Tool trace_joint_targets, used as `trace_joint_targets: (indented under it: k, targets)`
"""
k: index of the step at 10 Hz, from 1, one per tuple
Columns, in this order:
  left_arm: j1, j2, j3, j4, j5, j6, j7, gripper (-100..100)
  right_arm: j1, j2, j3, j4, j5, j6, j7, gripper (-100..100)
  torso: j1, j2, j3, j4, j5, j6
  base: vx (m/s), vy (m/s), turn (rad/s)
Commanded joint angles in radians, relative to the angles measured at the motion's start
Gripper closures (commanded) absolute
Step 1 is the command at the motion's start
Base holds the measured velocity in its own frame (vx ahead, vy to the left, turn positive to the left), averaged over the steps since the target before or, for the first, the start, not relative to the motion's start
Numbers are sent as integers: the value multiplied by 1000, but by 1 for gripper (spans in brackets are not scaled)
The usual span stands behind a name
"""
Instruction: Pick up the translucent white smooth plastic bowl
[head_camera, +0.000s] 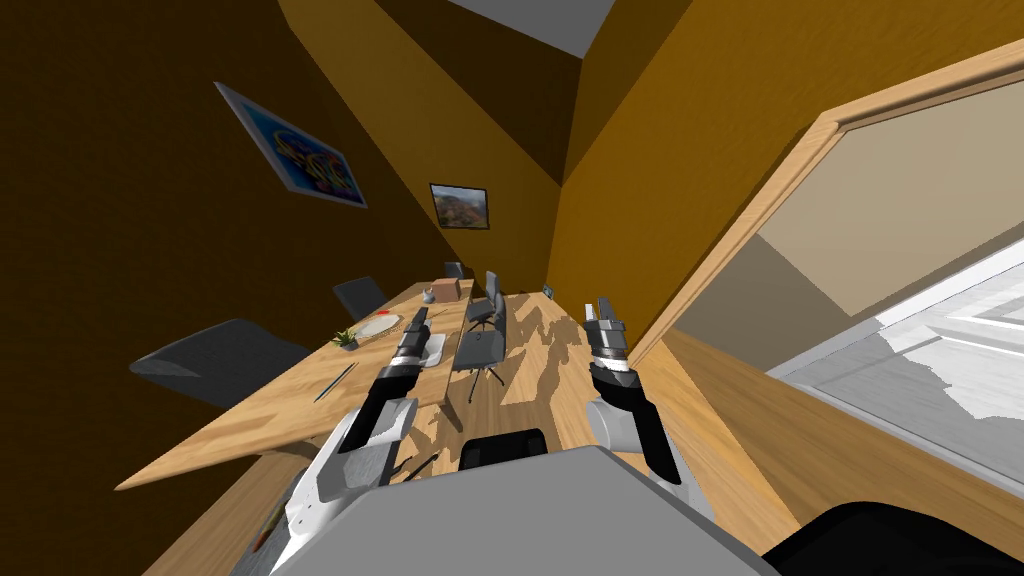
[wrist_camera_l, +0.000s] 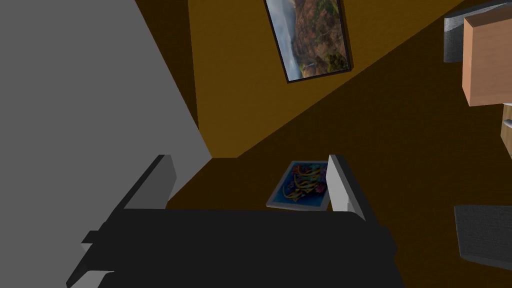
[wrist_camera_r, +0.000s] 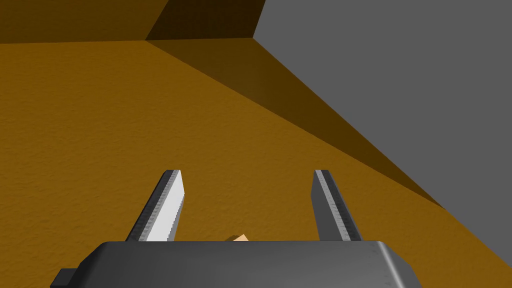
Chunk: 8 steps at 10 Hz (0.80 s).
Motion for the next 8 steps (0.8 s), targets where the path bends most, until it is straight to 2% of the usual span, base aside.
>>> trace_joint_targets:
  k: [1, 2, 3, 4, 5, 6, 7, 8]
  targets:
    - [-31, 6, 6, 19, 7, 50, 5, -100, 0, 0, 0, 0, 0, 0, 0, 0, 0, 0, 0, 0, 0, 0, -76, 38, -41]
    - [-31, 6, 6, 19, 7, 68, 5, -100, 0, 0, 0, 0, 0, 0, 0, 0, 0, 1, 1, 0, 0, 0, -67, 35, -22]
    - [-60, 8, 10, 38, 11, 103, 8, -100, 0, 0, 0, 0, 0, 0, 0, 0, 0, 1, 1, 0, 0, 0, -66, 49, -45]
    - [-60, 8, 10, 38, 11, 123, 8, -100, 0, 0, 0, 0, 0, 0, 0, 0, 1, 1, 0, 0, 0, 0, -49, 41, -25]
    - [-90, 9, 14, 58, 16, 151, 13, -100, 0, 0, 0, 0, 0, 0, 0, 0, 0, 0, 0, 0, 0, 0, -62, 41, -39]
    - [-90, 9, 14, 58, 16, 180, 13, -100, 0, 0, 0, 0, 0, 0, 0, 0, 0, 0, 0, 0, 0, 0, -58, 32, -34]
    - [-120, 10, 17, 79, 21, 211, 18, -100, 0, 0, 0, 0, 0, 0, 0, 0, 0, 0, 0, 0, 0, 0, -70, 42, -54]
    - [-120, 10, 17, 79, 21, 238, 18, -100, 0, 0, 0, 0, 0, 0, 0, 0, 0, 1, 0, 0, 0, 0, -53, 44, -29]
